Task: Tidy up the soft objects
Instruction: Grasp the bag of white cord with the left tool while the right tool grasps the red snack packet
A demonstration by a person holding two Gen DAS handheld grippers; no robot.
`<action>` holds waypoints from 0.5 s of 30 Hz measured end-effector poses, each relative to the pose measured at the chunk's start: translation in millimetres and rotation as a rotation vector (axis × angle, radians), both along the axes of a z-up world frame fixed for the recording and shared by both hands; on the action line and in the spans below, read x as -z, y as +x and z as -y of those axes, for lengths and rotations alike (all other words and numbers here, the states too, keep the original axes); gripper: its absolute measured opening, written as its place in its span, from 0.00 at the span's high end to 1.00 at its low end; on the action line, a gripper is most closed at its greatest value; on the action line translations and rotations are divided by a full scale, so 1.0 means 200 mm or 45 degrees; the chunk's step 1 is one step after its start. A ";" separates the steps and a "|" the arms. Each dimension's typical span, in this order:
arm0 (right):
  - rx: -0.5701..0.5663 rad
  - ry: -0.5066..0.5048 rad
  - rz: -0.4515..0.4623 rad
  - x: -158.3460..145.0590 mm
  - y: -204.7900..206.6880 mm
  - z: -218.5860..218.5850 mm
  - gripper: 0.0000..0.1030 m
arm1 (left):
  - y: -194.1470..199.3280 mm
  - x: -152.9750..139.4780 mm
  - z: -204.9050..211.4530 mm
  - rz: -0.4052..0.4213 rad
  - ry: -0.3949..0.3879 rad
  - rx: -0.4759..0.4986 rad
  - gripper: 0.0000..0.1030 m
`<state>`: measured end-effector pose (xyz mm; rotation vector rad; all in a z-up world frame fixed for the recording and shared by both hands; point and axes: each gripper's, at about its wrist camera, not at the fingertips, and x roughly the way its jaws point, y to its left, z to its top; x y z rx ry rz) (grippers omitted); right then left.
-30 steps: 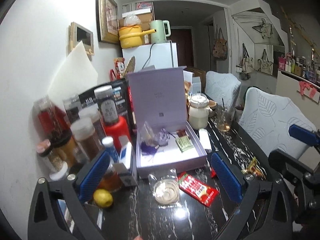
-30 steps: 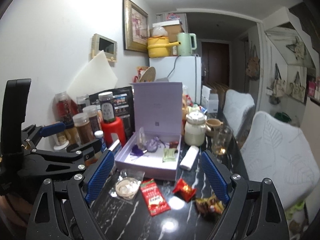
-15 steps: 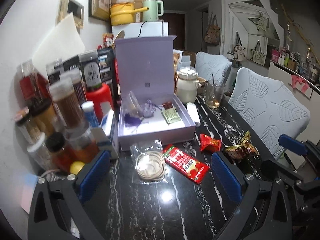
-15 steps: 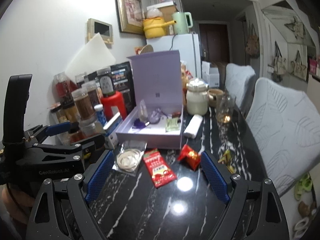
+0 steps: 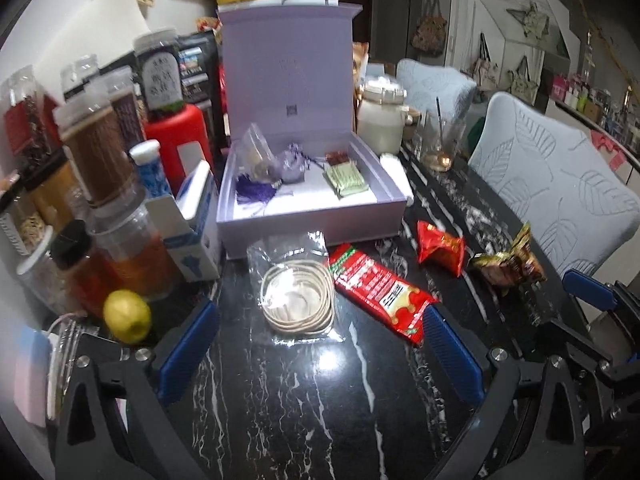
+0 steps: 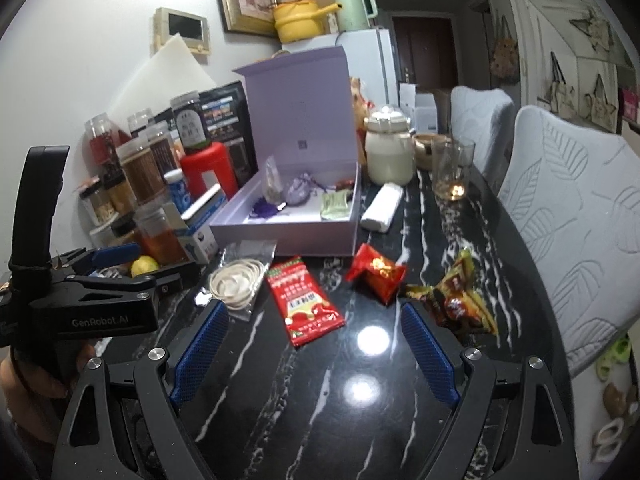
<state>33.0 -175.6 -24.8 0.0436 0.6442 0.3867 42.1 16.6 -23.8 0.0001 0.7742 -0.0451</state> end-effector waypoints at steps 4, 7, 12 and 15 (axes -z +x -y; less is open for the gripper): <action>-0.015 -0.004 -0.045 0.06 0.06 -0.02 0.13 | 0.09 0.09 -0.03 -0.076 -0.005 0.004 0.00; -0.032 -0.001 -0.079 0.11 0.10 -0.04 0.13 | 0.14 0.15 -0.07 -0.116 -0.030 -0.005 0.00; -0.047 -0.001 -0.134 0.18 0.19 -0.07 0.13 | 0.24 0.23 -0.10 -0.170 -0.024 -0.034 0.00; -0.058 -0.005 -0.162 0.21 0.25 -0.09 0.13 | 0.29 0.28 -0.13 -0.210 -0.049 -0.028 0.00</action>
